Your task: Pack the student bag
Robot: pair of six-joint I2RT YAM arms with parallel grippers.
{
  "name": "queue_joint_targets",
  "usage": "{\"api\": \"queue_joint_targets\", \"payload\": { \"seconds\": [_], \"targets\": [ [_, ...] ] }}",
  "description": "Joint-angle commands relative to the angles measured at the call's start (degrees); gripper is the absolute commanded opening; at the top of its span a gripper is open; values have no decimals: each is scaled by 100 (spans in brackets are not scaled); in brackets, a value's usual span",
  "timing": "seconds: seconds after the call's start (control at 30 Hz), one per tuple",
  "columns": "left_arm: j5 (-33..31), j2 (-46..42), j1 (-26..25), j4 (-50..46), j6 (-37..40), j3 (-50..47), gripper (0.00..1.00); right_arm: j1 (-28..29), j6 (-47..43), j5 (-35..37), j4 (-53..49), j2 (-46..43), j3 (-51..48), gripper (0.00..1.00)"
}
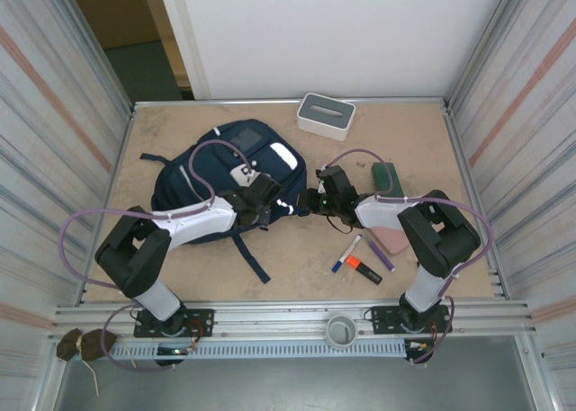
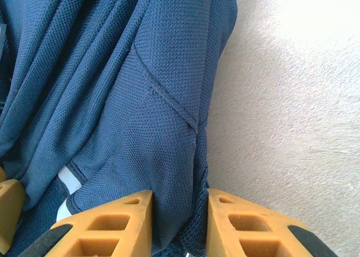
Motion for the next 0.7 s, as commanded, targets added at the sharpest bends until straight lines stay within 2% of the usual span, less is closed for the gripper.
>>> {"api": "queue_joint_targets", "payload": {
  "seconds": [0.0,0.37,0.67],
  "targets": [
    [-240,-117,16,-208,-36,-111,29,-2,-152,51,-347,88,-172,27],
    [-222,-506,66,-367,-29,-314,26,-76,-179,56,-373,32,-190,26],
    [27,-273,171,-290,4,-296,27,-79,-166,33,-356,70,-196,26]
  ]
}}
